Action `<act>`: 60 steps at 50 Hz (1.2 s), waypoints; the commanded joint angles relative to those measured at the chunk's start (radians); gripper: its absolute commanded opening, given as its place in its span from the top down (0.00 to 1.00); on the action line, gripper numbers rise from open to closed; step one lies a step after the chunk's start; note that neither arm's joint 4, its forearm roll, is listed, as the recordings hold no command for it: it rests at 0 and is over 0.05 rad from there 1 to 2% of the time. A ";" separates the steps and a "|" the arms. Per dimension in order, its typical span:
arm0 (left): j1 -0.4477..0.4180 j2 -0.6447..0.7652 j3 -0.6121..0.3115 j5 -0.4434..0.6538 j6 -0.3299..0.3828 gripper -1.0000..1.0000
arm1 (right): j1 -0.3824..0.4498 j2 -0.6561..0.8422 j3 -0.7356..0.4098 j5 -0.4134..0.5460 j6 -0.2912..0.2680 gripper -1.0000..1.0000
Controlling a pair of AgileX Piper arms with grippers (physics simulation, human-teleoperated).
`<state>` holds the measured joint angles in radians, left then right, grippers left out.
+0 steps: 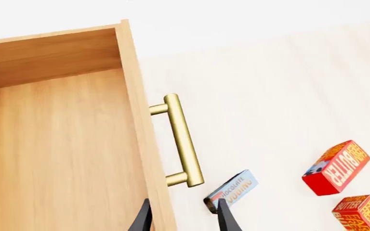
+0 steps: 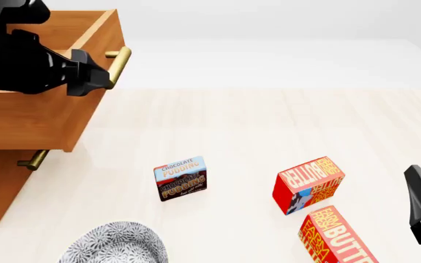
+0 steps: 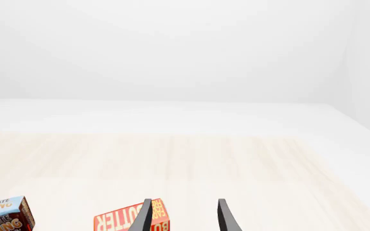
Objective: Put the chocolate pudding in the top drawer of the cabinet and close it.
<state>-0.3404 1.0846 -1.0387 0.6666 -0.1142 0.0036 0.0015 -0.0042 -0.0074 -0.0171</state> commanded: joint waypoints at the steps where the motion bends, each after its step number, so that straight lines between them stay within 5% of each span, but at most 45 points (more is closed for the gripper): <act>1: -0.032 0.193 0.069 -0.025 0.073 0.00 | 0.000 0.000 0.000 0.000 0.000 0.00; 24: -0.089 0.204 0.050 -0.018 0.058 0.00 | 0.000 0.000 0.000 0.000 0.000 0.00; 60: -0.006 0.063 -0.246 0.254 0.126 0.00 | 0.000 0.000 0.000 0.000 0.000 0.00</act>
<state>-0.3492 1.1600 -1.2203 0.8655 -0.0136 0.0036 0.0016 -0.0044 -0.0073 -0.0170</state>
